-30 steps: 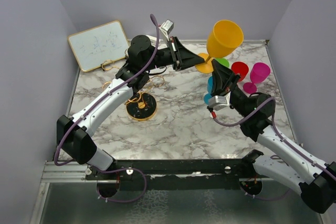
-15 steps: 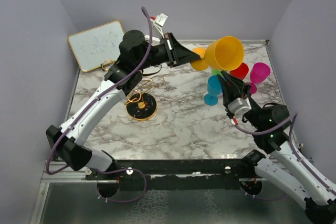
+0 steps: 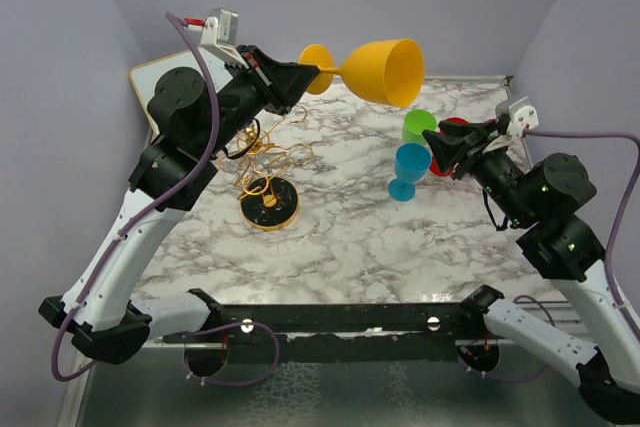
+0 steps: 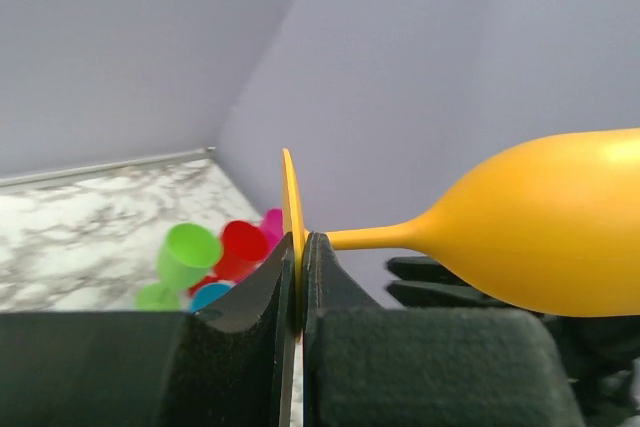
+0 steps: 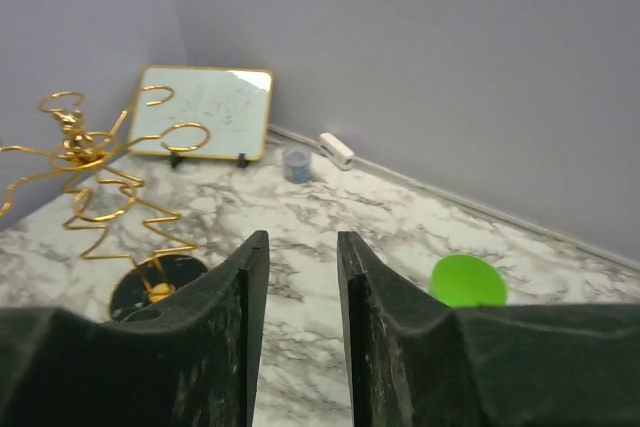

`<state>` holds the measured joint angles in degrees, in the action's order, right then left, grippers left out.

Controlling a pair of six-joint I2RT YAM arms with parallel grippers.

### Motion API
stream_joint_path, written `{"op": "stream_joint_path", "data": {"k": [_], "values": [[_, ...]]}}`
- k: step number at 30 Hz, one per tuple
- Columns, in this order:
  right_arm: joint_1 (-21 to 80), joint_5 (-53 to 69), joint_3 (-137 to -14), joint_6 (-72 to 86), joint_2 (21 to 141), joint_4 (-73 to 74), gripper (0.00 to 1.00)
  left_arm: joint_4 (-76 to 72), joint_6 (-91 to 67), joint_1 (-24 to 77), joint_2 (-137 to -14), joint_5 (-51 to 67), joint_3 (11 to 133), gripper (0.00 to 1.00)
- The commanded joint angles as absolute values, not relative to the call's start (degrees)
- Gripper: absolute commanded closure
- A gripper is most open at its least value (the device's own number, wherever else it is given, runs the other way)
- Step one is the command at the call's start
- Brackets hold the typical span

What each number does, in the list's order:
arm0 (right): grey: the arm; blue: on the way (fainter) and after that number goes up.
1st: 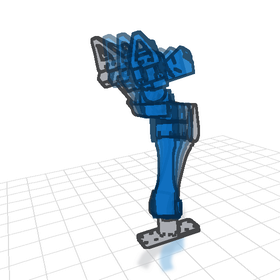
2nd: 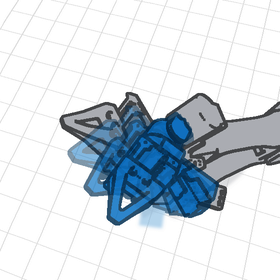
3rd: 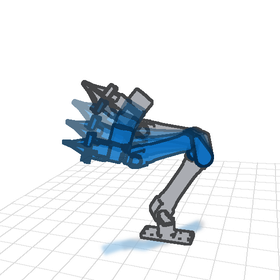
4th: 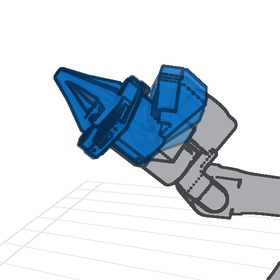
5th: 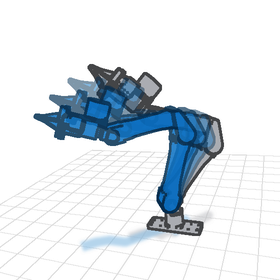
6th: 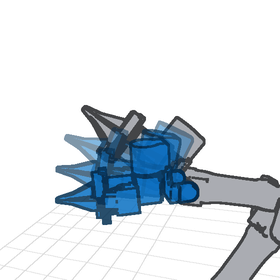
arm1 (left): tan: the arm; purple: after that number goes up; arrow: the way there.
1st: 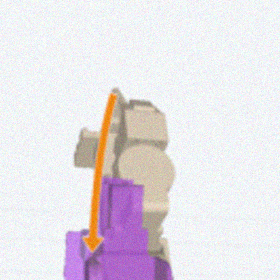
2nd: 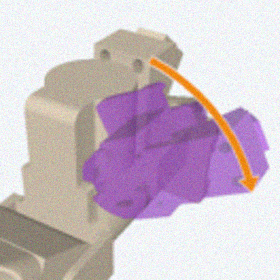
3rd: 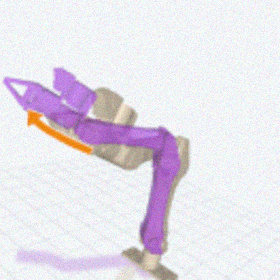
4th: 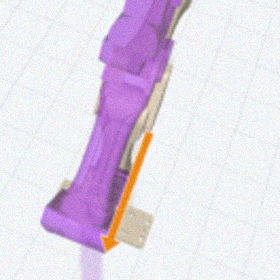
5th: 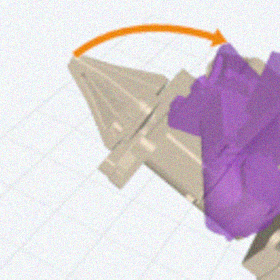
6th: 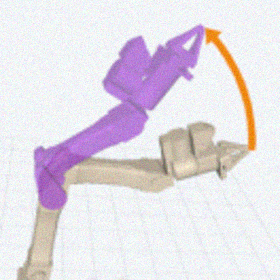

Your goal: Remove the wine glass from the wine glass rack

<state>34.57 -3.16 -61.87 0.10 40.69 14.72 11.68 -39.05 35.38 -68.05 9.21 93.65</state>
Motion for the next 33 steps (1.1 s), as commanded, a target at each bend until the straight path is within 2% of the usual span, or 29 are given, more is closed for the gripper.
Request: {"op": "stream_joint_path", "data": {"k": [1,4,6,11,21,33], "values": [[34.9,7.6,-71.9,9.7,44.5,26.1,0.57,18.5,-28.8,35.4,-65.8,-2.6,92.8,1.0],[34.9,11.9,-76.7,11.0,46.1,26.8,0.45,19.5,-25.9,35.4,-63.4,-6.5,90.8,1.0],[34.9,14.5,-80.2,11.7,47.9,28.0,0.43,20.4,-24.7,35.4,-62.3,-8.2,90.3,1.0],[34.9,14.8,-85.0,12.2,52.0,30.3,0.43,19.2,-22.5,35.4,-59.8,-5.4,87.8,1.0],[34.9,16.8,-86.0,14.0,53.8,26.3,0.44,14.4,-21.8,35.5,-58.4,4.3,83.9,1.0],[34.9,19.4,-87.6,15.4,57.2,24.3,0.45,11.0,-23.1,35.4,-58.6,9.4,81.9,1.0]]}}
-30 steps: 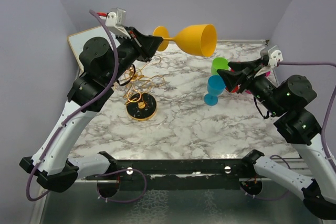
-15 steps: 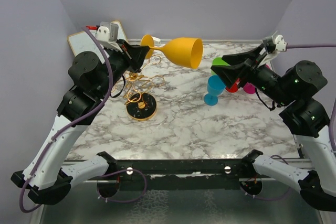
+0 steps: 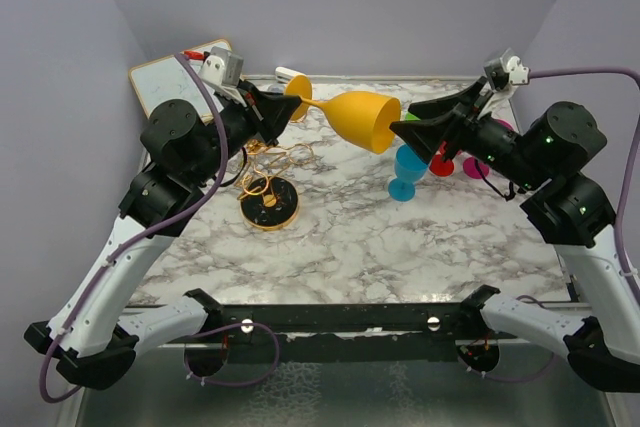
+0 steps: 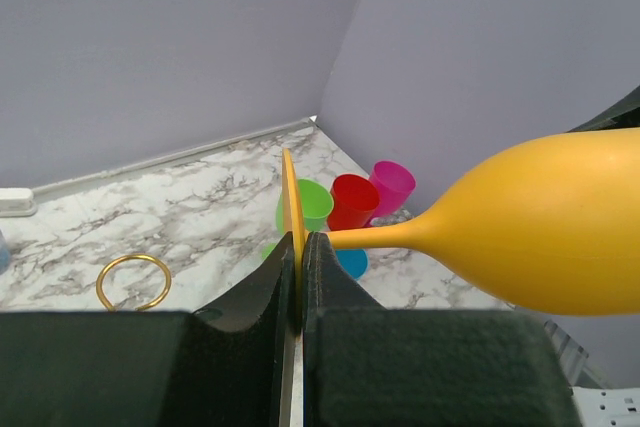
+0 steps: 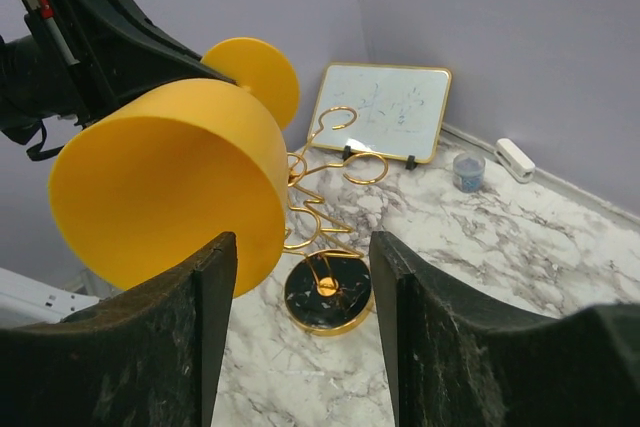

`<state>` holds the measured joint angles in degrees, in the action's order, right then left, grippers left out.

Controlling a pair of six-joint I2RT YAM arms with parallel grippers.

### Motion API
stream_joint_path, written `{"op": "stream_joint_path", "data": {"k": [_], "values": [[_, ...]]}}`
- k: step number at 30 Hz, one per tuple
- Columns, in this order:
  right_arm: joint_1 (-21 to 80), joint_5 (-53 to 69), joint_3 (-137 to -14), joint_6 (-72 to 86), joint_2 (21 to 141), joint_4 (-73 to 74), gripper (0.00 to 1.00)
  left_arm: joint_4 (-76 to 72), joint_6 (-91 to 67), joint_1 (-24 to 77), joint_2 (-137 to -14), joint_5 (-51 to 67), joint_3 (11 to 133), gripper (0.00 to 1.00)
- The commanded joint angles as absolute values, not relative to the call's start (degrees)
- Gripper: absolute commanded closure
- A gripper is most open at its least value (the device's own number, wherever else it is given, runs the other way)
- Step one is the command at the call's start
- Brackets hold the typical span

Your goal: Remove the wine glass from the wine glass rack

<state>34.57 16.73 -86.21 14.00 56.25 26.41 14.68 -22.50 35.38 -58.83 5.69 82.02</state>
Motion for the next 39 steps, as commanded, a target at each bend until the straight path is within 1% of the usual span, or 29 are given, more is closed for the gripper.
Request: {"op": "stream_joint_path", "data": {"k": [1,4,7,9,10,11,12,14,16,18,19,20,23,26,28,32,36,39], "values": [[34.9,19.8,-87.5,15.6,57.6,24.0,0.45,10.7,-23.1,35.4,-58.7,10.0,81.8,1.0],[34.8,20.6,-87.6,16.4,58.5,23.2,0.48,9.4,-23.6,35.4,-59.3,11.9,81.3,1.0],[34.9,21.3,-87.4,17.0,59.2,22.5,0.55,8.8,-23.8,35.4,-60.0,13.1,81.5,1.0],[34.9,21.7,-87.4,17.3,59.5,22.2,0.67,8.9,-23.5,35.4,-60.7,13.4,81.8,1.0],[34.9,21.7,-87.4,17.4,59.5,22.2,0.78,8.9,-23.4,35.4,-61.1,13.4,82.0,1.0],[34.9,21.4,-87.5,17.4,59.5,22.4,0.92,9.1,-23.2,35.5,-61.4,13.4,82.1,1.0],[34.9,20.4,-87.5,17.5,59.4,22.7,0.98,9.6,-22.9,35.4,-61.8,13.0,82.3,0.89],[34.9,16.9,-87.5,17.5,58.7,24.1,0.99,10.7,-21.8,35.4,-62.5,10.7,82.7,0.6],[34.9,10.4,-87.9,17.2,57.5,27.0,0.99,11.8,-20.2,35.4,-62.6,7.3,83.0,0.43],[34.9,1.5,-88.9,16.4,56.2,31.2,0.99,12.5,-18.5,35.4,-62.4,3.0,83.1,0.19],[34.9,-3.5,-89.5,15.9,55.5,33.8,0.99,12.7,-17.6,35.4,-62.2,0.9,83.1,0.06],[34.9,-8.7,-90.0,15.5,54.7,36.1,0.99,12.7,-16.7,35.5,-62.0,-1.0,83.1,0.01],[34.9,-24.4,-91.1,15.7,53.1,43.9,0.99,12.1,-13.8,35.4,-61.9,-6.7,83.2,0.01],[34.9,-32.0,-91.8,16.2,52.9,48.7,0.99,11.6,-11.8,35.4,-62.6,-11.3,83.7,0.01],[34.9,-32.4,-91.8,16.3,53.6,49.7,0.99,11.0,-10.8,35.4,-63.3,-13.3,83.7,0.01],[34.9,-29.0,-94.3,16.7,58.7,50.7,0.99,9.2,-10.0,35.4,-64.0,-14.2,82.3,0.01],[34.9,-24.1,-98.9,14.4,65.5,48.9,0.99,8.5,-9.2,35.4,-63.7,-14.5,80.7,0.01],[34.9,-24.3,-103.8,16.5,70.0,48.0,0.99,7.1,-8.7,35.5,-62.6,-15.5,79.3,0.01]]}}
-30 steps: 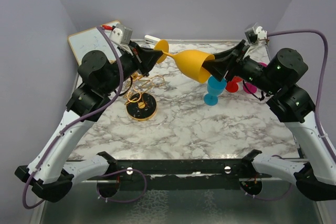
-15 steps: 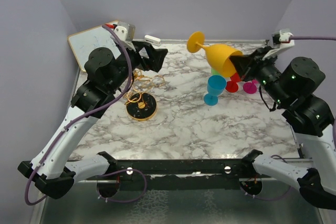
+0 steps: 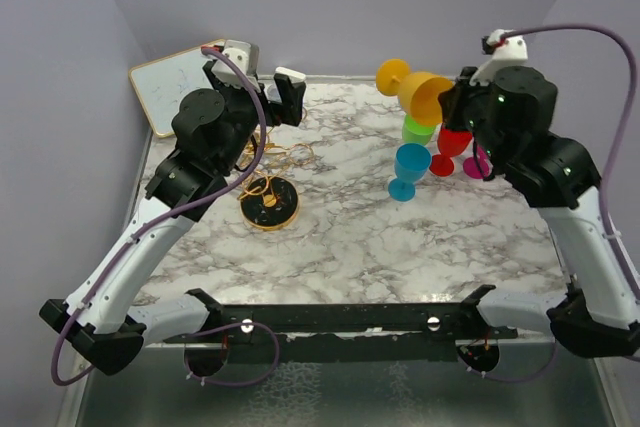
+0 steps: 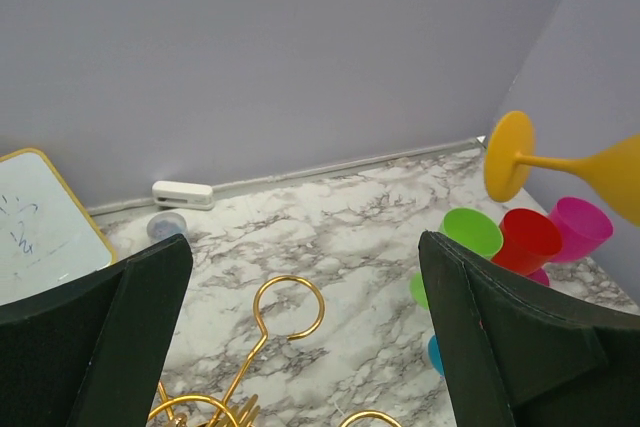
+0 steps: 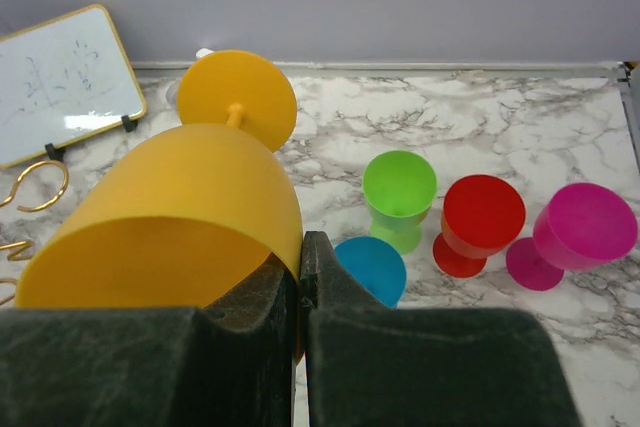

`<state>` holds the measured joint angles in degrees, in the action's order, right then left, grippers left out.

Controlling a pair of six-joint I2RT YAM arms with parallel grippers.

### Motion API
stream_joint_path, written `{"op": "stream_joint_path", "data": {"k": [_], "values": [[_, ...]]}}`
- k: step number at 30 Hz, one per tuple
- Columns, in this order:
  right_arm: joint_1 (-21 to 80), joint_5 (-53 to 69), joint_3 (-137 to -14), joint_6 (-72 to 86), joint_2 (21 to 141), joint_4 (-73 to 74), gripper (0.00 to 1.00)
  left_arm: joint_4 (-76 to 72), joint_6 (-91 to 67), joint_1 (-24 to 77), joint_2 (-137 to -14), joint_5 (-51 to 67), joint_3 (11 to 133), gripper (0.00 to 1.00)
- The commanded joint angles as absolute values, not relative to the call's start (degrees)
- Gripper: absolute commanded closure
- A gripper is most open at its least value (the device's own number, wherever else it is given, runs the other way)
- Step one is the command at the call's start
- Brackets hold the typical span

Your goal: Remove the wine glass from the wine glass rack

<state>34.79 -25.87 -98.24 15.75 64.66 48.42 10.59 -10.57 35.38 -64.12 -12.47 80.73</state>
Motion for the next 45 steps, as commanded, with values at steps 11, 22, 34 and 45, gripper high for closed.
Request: {"op": "stream_joint_path", "data": {"k": [11,22,34,45], "values": [[23.1,-12.1,-123.5,29.2,87.1,57.4,0.99,5.5,-8.3,35.2,-60.3,-15.8,74.5,0.01],[2.5,-11.5,-117.2,35.8,81.4,66.4,0.99,5.0,-8.2,34.4,-58.2,-17.2,72.6,0.01],[1.7,-11.6,-93.1,42.4,64.0,74.8,0.99,5.7,-11.6,31.7,-59.5,-12.0,72.9,0.01],[1.7,-12.6,-76.7,45.6,65.5,70.6,0.99,4.2,-12.8,29.8,-57.1,-13.3,69.8,0.02]]}}
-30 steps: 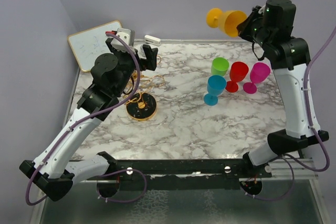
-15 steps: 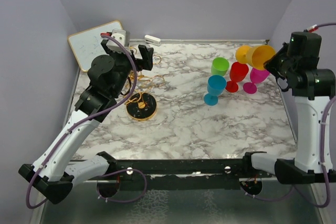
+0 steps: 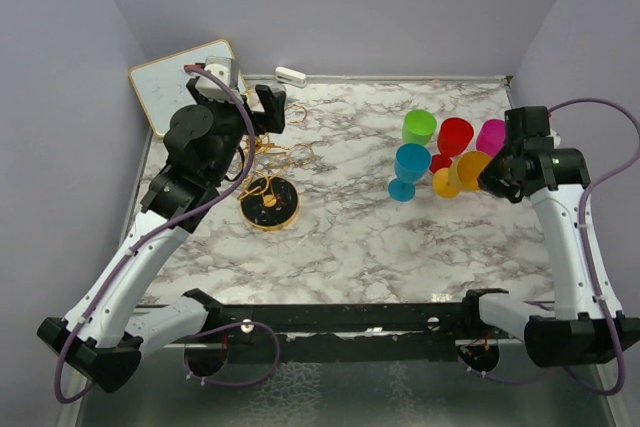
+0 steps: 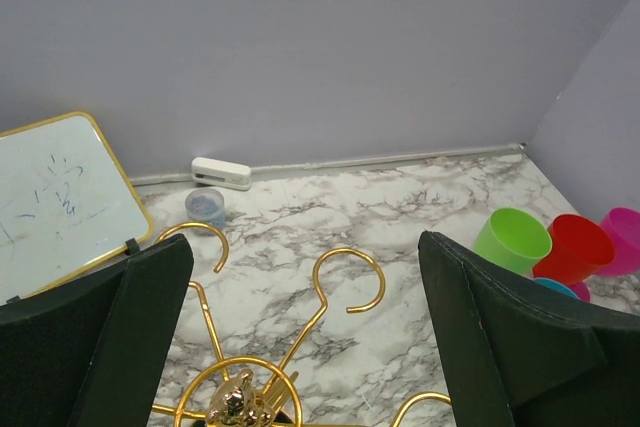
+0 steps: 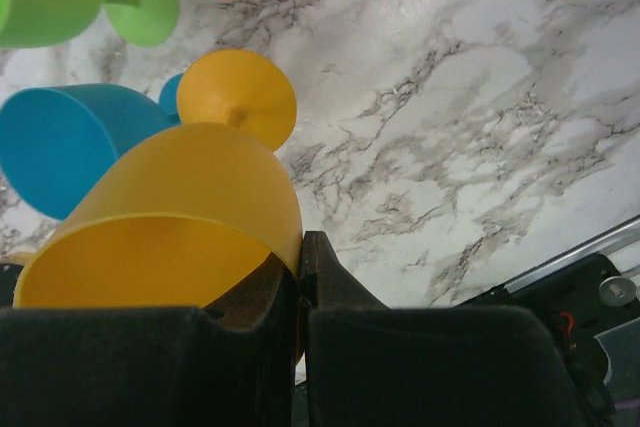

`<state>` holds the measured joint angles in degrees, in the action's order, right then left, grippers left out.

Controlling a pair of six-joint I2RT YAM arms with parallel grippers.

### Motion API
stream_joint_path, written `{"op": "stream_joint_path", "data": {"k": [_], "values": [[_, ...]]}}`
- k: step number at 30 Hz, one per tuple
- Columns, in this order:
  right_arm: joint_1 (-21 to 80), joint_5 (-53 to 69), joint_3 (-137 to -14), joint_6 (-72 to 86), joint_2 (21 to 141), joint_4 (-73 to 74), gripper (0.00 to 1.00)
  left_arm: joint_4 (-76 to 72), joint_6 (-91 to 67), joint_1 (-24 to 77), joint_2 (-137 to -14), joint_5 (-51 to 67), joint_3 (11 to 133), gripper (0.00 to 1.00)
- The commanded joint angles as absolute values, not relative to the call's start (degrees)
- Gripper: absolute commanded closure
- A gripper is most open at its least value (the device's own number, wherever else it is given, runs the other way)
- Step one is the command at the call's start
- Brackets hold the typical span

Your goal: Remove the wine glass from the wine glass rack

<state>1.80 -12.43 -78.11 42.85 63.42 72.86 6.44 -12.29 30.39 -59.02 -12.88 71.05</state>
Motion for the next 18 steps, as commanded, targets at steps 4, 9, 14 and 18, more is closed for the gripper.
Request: {"op": "stream_joint_path", "data": {"k": [4,9,14,18], "values": [[1.7,-13.7,-75.8,47.3,68.2,69.4,0.99,3.8,-12.8,29.1,-56.6,-13.8,68.5,0.02],[1.6,-15.2,-75.1,50.0,71.2,67.6,0.99,2.8,-13.1,28.3,-54.9,-16.5,66.8,0.02],[1.6,-15.7,-74.3,51.8,74.7,65.9,0.97,-0.4,-12.9,27.9,-50.5,-21.5,63.3,0.03],[1.6,-15.1,-74.0,52.6,77.7,64.5,0.91,-2.6,-12.4,27.8,-47.5,-25.1,60.4,0.03]]}}
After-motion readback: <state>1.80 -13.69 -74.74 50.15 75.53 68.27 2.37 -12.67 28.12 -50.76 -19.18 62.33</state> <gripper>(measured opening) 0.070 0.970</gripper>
